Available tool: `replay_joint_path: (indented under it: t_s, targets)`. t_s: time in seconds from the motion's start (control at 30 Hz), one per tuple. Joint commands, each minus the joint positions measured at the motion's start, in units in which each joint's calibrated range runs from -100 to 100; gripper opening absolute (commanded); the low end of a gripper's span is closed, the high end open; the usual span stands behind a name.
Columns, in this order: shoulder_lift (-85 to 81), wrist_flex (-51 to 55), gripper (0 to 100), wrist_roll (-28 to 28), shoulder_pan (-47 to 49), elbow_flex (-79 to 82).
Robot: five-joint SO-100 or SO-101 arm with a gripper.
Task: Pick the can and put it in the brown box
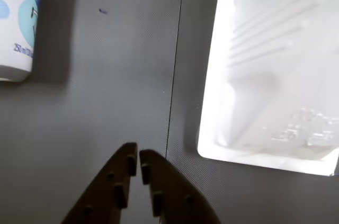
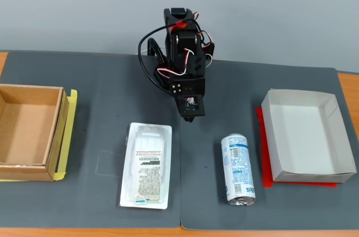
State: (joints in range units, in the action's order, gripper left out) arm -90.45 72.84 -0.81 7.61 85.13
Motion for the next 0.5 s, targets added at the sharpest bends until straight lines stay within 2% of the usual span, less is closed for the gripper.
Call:
replay_joint_path:
  t_s: [0.0,0.23,0.47]
  targets:
    - [5.9,-4.1,1,0.2,-0.1,-7.7]
    - [19.8,-8.7,1,-0.2,0.3,-21.4]
    - [33.7,-8.4,1,-0.2,0.3,-36.3]
